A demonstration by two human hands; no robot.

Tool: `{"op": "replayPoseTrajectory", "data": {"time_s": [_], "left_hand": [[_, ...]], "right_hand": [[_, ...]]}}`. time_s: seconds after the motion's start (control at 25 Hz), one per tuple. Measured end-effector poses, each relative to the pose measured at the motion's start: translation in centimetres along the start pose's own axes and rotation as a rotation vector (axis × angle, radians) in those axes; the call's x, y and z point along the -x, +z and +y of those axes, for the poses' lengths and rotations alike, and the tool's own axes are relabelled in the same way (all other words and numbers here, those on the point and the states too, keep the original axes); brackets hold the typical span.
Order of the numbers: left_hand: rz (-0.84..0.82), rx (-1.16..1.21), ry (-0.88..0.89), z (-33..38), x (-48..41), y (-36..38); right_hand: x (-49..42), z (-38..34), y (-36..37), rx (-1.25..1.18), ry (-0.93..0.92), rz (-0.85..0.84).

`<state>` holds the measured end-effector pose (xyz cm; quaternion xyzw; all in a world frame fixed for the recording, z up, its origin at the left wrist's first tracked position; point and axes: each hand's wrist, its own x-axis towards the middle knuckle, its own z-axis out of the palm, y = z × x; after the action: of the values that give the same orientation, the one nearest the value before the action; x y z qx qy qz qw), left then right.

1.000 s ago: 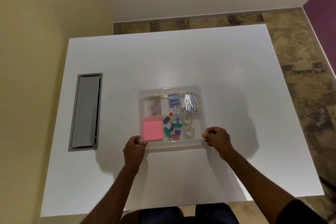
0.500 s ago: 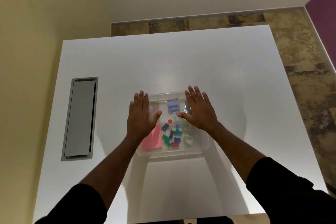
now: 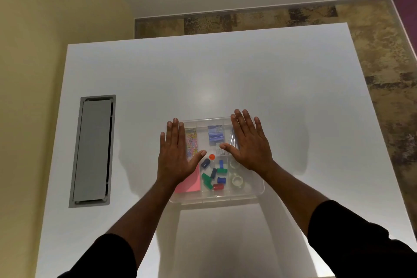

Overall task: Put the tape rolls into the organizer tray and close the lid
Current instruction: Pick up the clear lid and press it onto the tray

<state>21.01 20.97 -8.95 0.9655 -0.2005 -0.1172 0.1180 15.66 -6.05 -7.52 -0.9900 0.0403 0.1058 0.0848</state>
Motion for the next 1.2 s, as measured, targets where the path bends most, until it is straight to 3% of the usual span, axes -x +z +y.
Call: {"op": "replayPoseTrajectory", "data": {"time_s": [0.36, 0.6, 0.88, 1.04, 1.2], "left_hand": [[0.086, -0.022, -0.028, -0.9, 2.0, 1.1], [0.063, 0.01, -0.05, -1.4, 6.4, 2.4], [0.081, 0.065, -0.056, -1.5, 6.5, 3.3], [0.03, 0.057, -0.056, -1.0, 6.5, 2.5], [-0.034, -0.058, -0.063, -0.2, 6.7, 0.0]], "right_hand": [[1.2, 0.1, 0.6, -0.026, 0.049, 0.035], [7.4, -1.0, 3.1, -0.054, 0.105, 0.074], [7.9, -1.2, 4.2, -0.093, 0.107, 0.138], [8.1, -1.4, 3.5, -0.078, 0.103, 0.089], [8.2, -2.1, 0.8, -0.044, 0.111, -0.064]]}}
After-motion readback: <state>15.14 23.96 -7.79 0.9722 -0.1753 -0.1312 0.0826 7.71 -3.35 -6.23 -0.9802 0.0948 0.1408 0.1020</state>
